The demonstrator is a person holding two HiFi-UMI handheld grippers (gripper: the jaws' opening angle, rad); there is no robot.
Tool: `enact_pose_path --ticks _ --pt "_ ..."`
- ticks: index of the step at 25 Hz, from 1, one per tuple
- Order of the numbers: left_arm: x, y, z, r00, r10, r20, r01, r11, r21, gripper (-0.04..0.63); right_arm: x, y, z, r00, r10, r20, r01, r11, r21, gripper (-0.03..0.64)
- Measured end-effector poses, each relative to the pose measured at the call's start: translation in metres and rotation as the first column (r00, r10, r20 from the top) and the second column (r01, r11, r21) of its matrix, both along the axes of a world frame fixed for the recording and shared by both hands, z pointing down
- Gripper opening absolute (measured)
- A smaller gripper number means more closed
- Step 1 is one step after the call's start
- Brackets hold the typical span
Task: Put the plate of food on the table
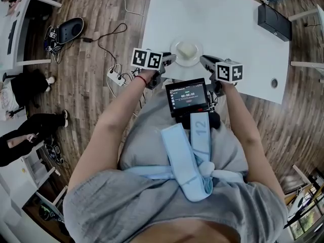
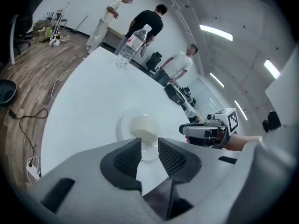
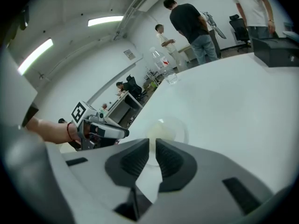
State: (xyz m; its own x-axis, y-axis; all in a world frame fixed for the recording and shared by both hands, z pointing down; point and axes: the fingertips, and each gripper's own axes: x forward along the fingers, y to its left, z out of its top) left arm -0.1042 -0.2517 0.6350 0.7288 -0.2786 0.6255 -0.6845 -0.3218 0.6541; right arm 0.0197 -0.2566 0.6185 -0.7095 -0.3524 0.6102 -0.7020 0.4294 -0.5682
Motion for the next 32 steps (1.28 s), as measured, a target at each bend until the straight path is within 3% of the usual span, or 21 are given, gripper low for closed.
enact_pose_path --ticks 6,10,15,19,26,32 --pt "0.005 0.0 -0.024 1.0 0.01 -0.012 -0.008 0.985 0.17 0.111 -0.014 0.02 -0.019 0.996 -0.085 -0.01 0.085 0.99 0.109 0.049" --pt "0.009 0.006 -0.035 0.999 0.013 -0.036 -0.005 0.971 0.237 0.087 -0.017 0.029 -0.032 0.994 -0.111 -0.008 0.11 0.973 0.202 0.049" --pt "0.014 0.017 -0.048 0.997 0.075 -0.001 -0.069 0.92 0.385 0.046 -0.02 0.04 -0.048 0.992 -0.117 0.051 0.1 0.959 0.265 0.049" --pt "0.015 0.026 -0.057 0.996 0.09 -0.008 -0.078 0.901 0.428 0.032 -0.022 0.048 -0.057 0.991 -0.122 0.059 0.099 0.948 0.301 0.049" --pt "0.014 0.042 -0.077 0.994 0.064 -0.084 -0.019 0.893 0.45 0.031 -0.016 0.054 -0.074 0.99 -0.099 0.1 0.062 0.945 0.322 0.049" --pt "0.021 0.05 -0.079 0.993 0.1 -0.055 -0.063 0.882 0.468 0.031 -0.012 0.054 -0.078 0.992 -0.078 0.104 0.04 0.944 0.327 0.048"
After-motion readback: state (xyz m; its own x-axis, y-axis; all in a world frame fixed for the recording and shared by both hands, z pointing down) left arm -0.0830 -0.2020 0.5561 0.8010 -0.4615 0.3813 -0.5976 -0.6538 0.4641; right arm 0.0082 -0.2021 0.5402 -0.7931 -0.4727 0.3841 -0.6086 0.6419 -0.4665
